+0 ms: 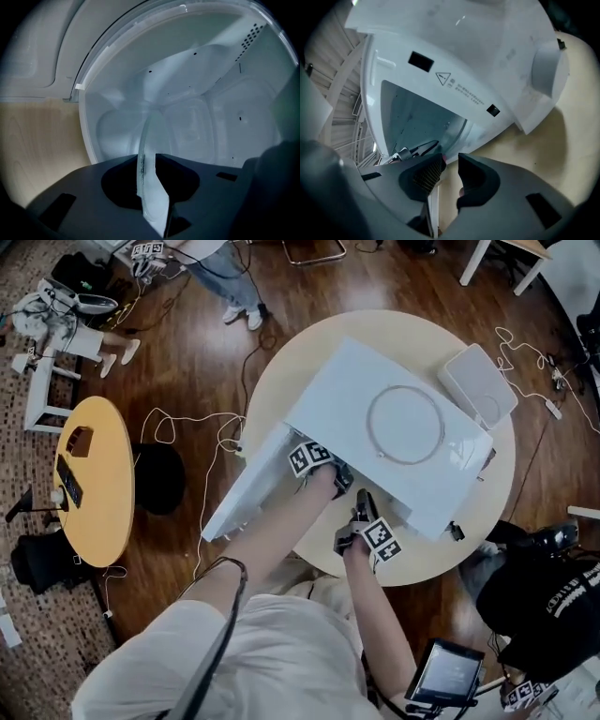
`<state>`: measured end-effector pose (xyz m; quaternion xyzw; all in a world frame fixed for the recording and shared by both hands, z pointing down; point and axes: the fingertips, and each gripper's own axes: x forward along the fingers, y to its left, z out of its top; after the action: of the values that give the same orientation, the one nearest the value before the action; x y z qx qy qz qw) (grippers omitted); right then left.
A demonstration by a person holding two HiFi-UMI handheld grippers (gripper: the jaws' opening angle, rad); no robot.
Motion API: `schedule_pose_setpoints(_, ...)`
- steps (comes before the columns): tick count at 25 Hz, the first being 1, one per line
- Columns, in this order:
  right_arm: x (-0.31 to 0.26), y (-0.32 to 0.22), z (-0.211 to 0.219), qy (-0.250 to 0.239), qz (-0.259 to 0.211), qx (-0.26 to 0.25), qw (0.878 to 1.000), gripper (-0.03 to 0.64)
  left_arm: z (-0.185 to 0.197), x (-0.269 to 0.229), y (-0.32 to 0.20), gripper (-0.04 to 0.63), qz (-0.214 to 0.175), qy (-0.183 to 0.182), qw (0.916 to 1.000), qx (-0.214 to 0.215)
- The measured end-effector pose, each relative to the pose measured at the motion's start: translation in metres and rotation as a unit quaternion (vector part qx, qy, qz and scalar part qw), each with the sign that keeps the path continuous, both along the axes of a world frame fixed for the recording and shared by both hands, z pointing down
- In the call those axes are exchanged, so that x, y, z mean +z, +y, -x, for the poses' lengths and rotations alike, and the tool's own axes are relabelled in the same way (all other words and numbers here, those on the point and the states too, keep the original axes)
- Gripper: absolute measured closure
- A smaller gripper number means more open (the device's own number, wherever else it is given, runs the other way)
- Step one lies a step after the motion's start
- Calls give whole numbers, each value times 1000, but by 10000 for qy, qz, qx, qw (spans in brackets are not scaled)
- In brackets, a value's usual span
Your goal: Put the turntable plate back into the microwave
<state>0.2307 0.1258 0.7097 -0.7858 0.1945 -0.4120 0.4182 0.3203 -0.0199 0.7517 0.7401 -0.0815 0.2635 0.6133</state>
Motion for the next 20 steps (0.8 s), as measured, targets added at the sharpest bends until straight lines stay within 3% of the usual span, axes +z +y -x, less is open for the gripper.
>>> schedule_pose_setpoints(5,18,-15,-27,56,-98,311,9995,526,-4,1,2,529,-14,-7,9998,201)
schedule_pose_setpoints(17,32,-31,-45,-419,-514,694,9954,526,6,9,3,529,93,-207,9981,565)
schedule_pose_setpoints(20,36,-30,-47,-513,-654,770,9936,541,2,-1,6,529,118,-29,9976,680)
